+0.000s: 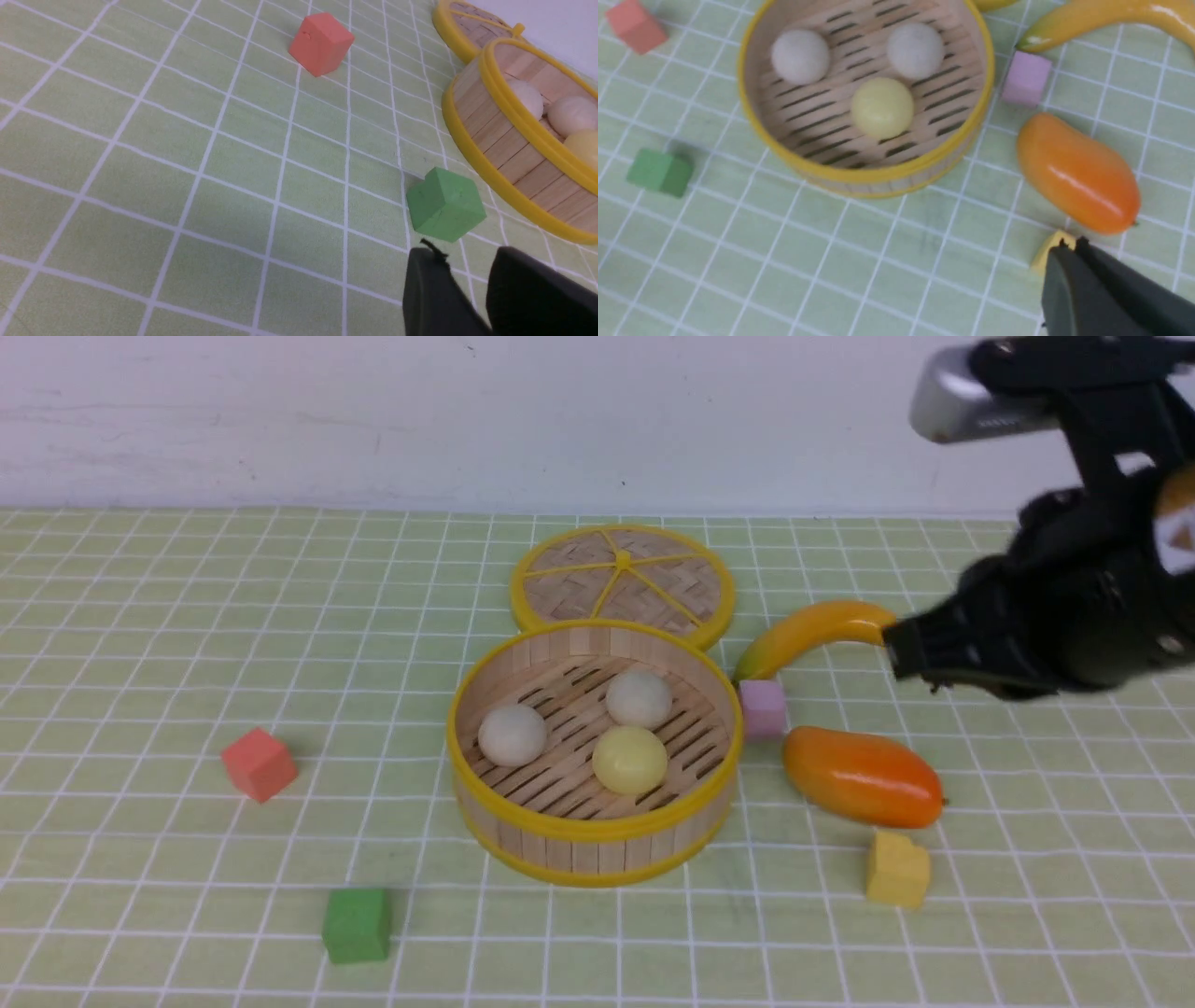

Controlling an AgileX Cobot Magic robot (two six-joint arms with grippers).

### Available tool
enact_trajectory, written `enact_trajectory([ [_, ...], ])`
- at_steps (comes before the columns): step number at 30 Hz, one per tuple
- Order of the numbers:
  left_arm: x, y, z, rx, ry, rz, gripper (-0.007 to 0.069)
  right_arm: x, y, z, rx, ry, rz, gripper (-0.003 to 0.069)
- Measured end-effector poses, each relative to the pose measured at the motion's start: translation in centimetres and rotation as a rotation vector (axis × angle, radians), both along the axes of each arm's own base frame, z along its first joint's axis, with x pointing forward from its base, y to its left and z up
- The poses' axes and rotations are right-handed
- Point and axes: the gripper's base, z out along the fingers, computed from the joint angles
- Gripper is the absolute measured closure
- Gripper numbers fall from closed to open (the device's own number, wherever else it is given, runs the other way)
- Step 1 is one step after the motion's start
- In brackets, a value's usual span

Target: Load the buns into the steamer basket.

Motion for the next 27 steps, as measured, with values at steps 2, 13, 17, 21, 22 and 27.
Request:
enact_trajectory([
  [2,0.0,0.0,0.0,0.0,0.0,0.0,0.0437,-1.8,-1.1,-1.1,0.02,0.0,-0.011,0.0678],
  [13,0.0,0.0,0.0,0.0,0.0,0.0,0.0424,-9.9,-6.5,-7.3,0.038,0.042,-0.057,0.0677],
  [17,0.0,0.0,0.0,0.0,0.0,0.0,0.0424,-11.3,-7.5,-8.5,0.018,0.074,-0.065,0.0676],
  [21,0.0,0.0,0.0,0.0,0.0,0.0,0.0424,-12.6,-8.4,-9.2,-0.007,0.106,-0.073,0.0671],
  [22,0.0,0.0,0.0,0.0,0.0,0.0,0.0423,-12.6,-8.4,-9.2,-0.008,0.108,-0.073,0.0671],
  [27,0.0,0.0,0.0,0.0,0.0,-0.001,0.0417,-13.8,-9.6,-9.0,0.019,0.082,-0.124,0.0669],
])
